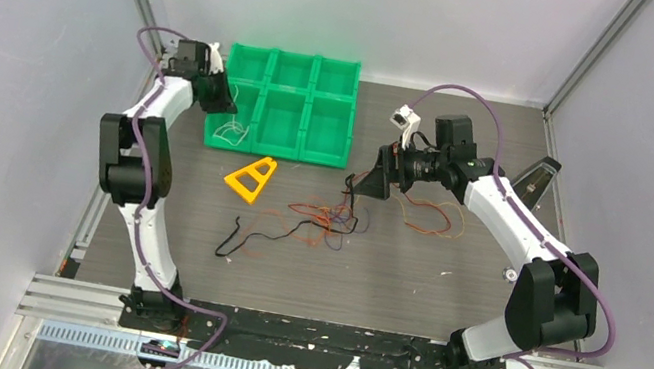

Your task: Untangle the cables

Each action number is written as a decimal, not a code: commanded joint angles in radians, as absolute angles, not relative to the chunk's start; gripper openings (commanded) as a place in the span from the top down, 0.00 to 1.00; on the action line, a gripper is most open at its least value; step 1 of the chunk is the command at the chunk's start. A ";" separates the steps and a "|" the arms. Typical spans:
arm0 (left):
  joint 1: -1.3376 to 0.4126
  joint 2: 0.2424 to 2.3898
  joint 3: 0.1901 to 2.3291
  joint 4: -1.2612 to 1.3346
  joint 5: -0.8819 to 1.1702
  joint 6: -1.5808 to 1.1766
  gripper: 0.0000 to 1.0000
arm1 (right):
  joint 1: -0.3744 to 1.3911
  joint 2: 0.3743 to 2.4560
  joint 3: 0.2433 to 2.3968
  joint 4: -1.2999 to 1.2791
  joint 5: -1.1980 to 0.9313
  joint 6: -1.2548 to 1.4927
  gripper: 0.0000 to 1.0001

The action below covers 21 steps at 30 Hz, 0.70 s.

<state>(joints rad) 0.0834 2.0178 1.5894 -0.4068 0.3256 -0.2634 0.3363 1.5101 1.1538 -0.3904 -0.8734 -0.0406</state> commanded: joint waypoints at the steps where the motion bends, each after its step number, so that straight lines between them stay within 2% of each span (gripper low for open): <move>1: 0.109 2.063 1.663 -0.461 0.326 -0.345 1.00 | 0.329 1.500 1.178 -0.385 -0.889 -0.056 0.05; 3: 0.116 2.089 1.705 -0.484 0.317 -0.356 1.00 | 0.328 1.501 1.179 -0.385 -0.890 -0.055 0.05; 4: 0.116 2.098 1.730 -0.500 0.314 -0.347 0.90 | 0.328 1.501 1.180 -0.384 -0.890 -0.055 0.05; 6: 0.115 2.092 1.751 -0.494 0.309 -0.330 0.61 | 0.329 1.502 1.183 -0.387 -0.890 -0.055 0.05; 9: 0.114 2.026 1.722 -0.450 0.335 -0.305 0.41 | 0.328 1.501 1.189 -0.392 -0.892 -0.057 0.05; 16: 0.103 1.773 1.604 -0.391 0.387 -0.158 0.25 | 0.321 1.492 1.236 -0.460 -0.881 -0.112 0.05; 18: 0.091 1.700 1.565 -0.396 0.427 -0.056 0.17 | 0.309 1.490 1.256 -0.527 -0.858 -0.168 0.05; 21: 0.034 1.603 1.514 -0.511 0.535 0.201 0.14 | 0.293 1.483 1.268 -0.632 -0.782 -0.242 0.05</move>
